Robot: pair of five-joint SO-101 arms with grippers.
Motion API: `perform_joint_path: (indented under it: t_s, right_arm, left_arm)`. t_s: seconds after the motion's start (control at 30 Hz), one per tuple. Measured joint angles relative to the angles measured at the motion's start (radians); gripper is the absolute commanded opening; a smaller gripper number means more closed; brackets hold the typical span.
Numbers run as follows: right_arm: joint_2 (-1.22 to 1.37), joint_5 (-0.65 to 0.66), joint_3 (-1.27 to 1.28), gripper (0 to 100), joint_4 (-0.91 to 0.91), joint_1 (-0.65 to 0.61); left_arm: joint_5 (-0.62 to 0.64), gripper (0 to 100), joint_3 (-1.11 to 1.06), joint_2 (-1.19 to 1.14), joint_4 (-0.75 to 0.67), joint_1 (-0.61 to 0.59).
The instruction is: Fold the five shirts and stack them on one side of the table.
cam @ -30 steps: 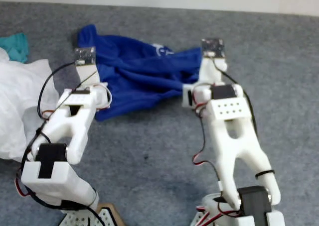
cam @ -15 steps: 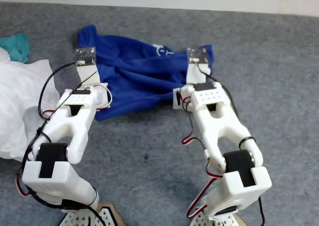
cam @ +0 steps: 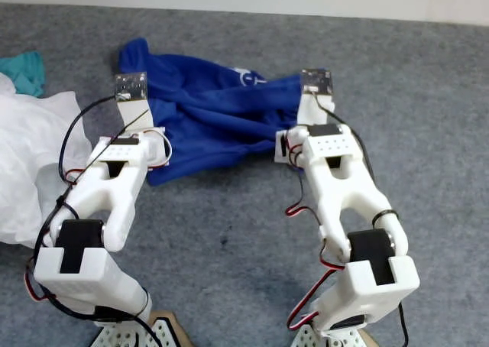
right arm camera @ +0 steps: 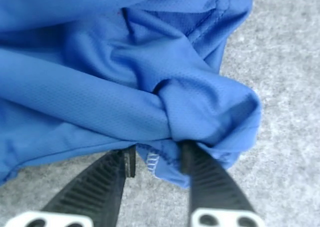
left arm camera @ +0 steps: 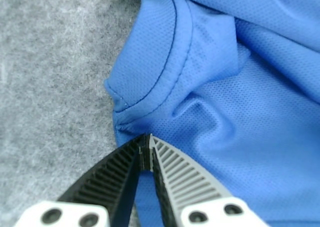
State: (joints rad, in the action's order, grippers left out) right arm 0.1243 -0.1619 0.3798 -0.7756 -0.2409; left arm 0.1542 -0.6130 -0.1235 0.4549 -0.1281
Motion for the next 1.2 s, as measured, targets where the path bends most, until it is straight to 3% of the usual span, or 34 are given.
perform_joint_path:
  t_s: [0.2,0.47,0.9,1.2]
  right_arm:
    - [0.091,0.0,0.0,0.5,0.092,0.003]
    - [0.091,0.0,-0.002,0.5,0.084,0.003]
    - [-0.166,0.0,-0.002,0.5,-0.325,0.008]
    - [-0.245,0.347,-0.002,0.5,-0.528,0.153]
  left_arm:
    - [0.0,1,0.0,0.0,0.0,0.0]
    - [0.0,1,0.0,0.0,0.0,0.0]
    - [0.0,1,0.0,0.0,0.0,0.0]
    - [0.0,1,0.0,0.0,0.0,0.0]
